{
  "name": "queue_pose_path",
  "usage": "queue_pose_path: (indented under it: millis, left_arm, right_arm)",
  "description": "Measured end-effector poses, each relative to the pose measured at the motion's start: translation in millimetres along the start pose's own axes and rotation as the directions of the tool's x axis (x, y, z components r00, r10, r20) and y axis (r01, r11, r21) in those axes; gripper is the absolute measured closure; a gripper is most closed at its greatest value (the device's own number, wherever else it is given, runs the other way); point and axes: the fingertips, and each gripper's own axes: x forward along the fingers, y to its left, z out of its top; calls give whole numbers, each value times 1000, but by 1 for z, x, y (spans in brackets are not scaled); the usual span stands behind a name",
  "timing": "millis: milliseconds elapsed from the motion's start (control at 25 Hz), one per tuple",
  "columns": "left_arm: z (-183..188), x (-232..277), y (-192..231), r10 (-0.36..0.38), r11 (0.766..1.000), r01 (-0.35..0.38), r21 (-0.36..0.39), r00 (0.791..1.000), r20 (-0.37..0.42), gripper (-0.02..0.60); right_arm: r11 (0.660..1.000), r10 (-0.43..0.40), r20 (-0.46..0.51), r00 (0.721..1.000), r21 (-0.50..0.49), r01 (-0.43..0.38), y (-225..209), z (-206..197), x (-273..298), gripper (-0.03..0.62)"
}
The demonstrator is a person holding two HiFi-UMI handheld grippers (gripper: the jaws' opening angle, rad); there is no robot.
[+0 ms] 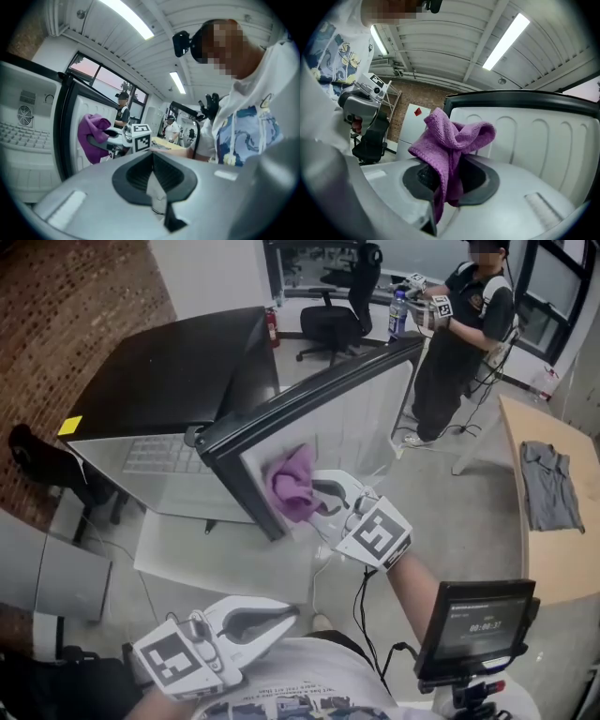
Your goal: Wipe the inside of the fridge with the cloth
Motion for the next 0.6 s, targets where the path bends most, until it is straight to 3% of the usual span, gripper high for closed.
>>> queue_pose_path:
  millis: [400, 600]
  left_arm:
    - [5, 21, -2, 28, 999, -28, -19, 1000, 1, 575]
    - [1, 26, -2, 25, 999, -26, -27, 1000, -6, 575]
  right_arm:
    - [1000, -24, -22, 999, -9, 24, -46, -18, -16, 516]
    - [997, -81, -37, 996, 5, 81, -73, -28, -37, 516]
